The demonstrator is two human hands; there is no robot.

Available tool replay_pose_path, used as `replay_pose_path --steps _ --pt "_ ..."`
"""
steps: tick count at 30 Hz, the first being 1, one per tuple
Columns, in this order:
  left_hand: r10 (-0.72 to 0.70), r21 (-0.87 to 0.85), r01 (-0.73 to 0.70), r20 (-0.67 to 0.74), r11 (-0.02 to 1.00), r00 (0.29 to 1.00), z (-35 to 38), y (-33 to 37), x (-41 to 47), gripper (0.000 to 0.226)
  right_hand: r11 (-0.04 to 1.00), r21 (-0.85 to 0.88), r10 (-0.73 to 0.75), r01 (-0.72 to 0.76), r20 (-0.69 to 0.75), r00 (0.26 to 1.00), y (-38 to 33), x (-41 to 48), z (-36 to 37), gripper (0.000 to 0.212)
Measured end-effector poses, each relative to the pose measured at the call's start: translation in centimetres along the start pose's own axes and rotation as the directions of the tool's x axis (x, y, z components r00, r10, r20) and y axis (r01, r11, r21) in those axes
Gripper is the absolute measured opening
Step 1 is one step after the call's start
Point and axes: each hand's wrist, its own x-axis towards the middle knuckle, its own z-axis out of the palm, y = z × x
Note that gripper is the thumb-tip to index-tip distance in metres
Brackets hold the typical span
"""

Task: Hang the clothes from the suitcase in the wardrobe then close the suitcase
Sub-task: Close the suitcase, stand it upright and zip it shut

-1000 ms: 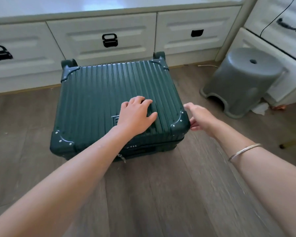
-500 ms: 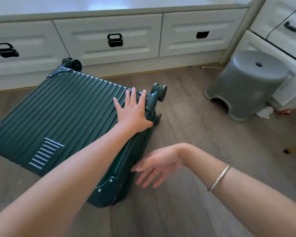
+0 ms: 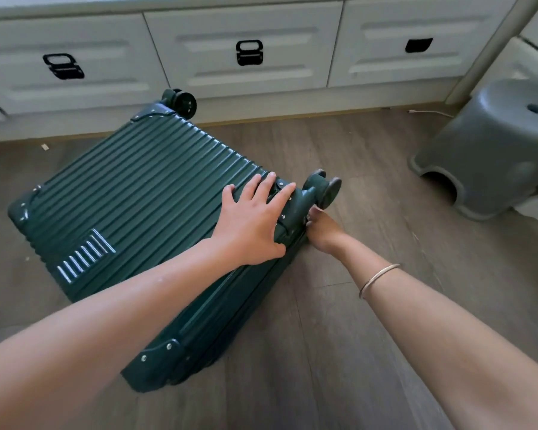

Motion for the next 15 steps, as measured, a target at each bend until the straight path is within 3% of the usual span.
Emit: replay_pose_path --steps 7,10,15 --pt "0.020 -0.048 -0.020 0.004 0.999 1.000 -1.1 -2.0 -1.4 0.102 0.986 0.149 0.057 -0.067 0.072 0.996 0.6 1.0 0.7 0.049" --pt "0.049 -0.063 -0.049 -0.003 0.997 0.999 -1.2 -2.4 -2.0 0.098 0.980 0.187 0.064 -0.074 0.058 0.996 0.4 1.2 0.9 0.040" --pt "0.096 -0.006 -0.096 -0.009 0.995 0.995 -0.6 -3.5 -3.6 0.098 0.926 0.378 -0.021 -0.012 0.081 0.996 -0.4 0.8 2.2 0.030"
